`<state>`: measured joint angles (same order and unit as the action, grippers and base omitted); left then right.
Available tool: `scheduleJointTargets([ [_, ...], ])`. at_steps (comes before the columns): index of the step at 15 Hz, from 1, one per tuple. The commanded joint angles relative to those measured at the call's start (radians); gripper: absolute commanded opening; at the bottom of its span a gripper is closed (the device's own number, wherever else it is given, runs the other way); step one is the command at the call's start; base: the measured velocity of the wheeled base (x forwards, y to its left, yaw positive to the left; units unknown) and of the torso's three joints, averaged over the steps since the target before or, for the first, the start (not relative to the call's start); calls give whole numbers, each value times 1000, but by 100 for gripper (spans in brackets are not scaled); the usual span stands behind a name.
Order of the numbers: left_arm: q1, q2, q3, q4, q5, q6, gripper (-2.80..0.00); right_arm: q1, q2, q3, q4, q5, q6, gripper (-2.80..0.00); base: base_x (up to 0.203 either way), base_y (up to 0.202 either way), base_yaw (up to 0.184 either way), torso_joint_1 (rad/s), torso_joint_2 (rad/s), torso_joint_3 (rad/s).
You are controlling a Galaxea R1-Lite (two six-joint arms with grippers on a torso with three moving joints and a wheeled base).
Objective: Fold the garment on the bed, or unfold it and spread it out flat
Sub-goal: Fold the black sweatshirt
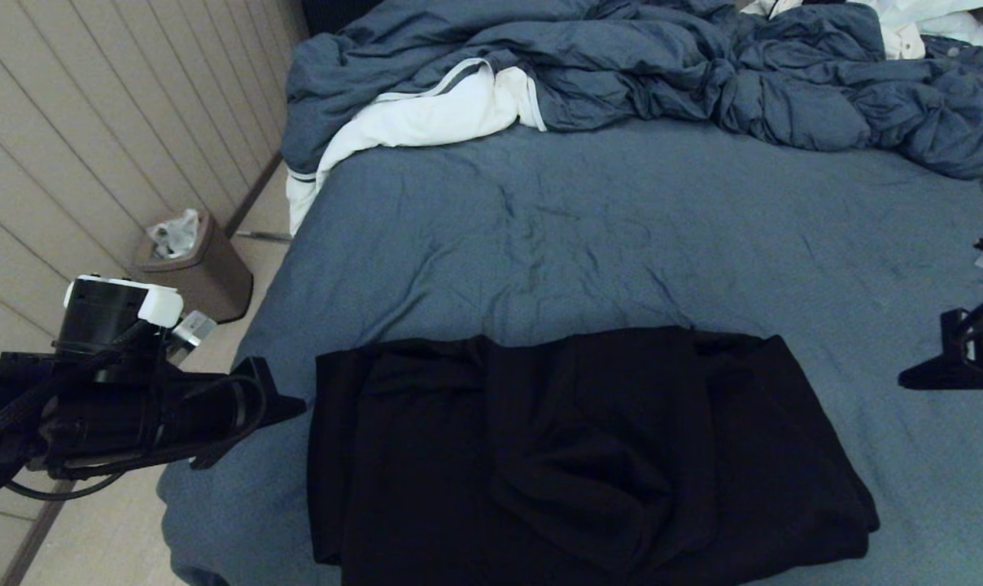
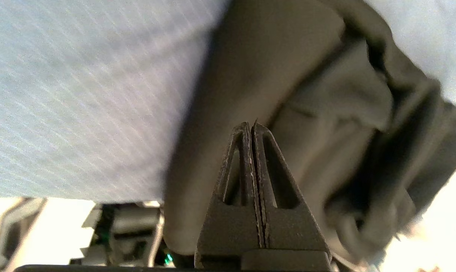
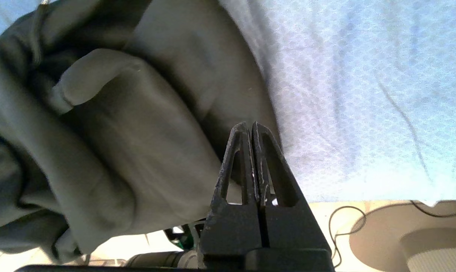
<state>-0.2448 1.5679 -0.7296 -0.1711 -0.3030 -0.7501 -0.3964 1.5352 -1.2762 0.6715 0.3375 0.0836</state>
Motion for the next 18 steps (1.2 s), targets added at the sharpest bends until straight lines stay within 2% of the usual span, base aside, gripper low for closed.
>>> scheduleJointTargets([
  [1,2,-13,13,2,-49,-5,-280,1,16,-5,3,-3,0,-280,0,0,0,0,0,0],
  [2,2,-25,14,6,-88,-7,0,1,24,-5,3,-4,1,-280,0,0,0,0,0,0],
  [4,2,-42,27,7,-125,-6,0,1,29,-20,4,-5,-1,-280,0,0,0,0,0,0],
  [8,2,-10,83,-13,-116,24,0,4,37,-62,16,-5,-2,-280,0,0,0,0,0,0],
  [9,2,9,95,-49,-113,52,0,5,38,-63,15,-5,-2,-280,0,0,0,0,0,0],
  [12,-7,71,123,-156,-104,61,0,10,38,-82,13,-5,-5,-280,0,0,0,0,0,0],
  [14,-36,82,123,-180,-106,49,0,15,36,-108,16,-3,-7,-280,0,0,0,0,0,0],
  [18,-152,103,106,-182,-105,-2,0,31,25,-105,16,-4,-10,-280,0,0,0,0,0,0],
])
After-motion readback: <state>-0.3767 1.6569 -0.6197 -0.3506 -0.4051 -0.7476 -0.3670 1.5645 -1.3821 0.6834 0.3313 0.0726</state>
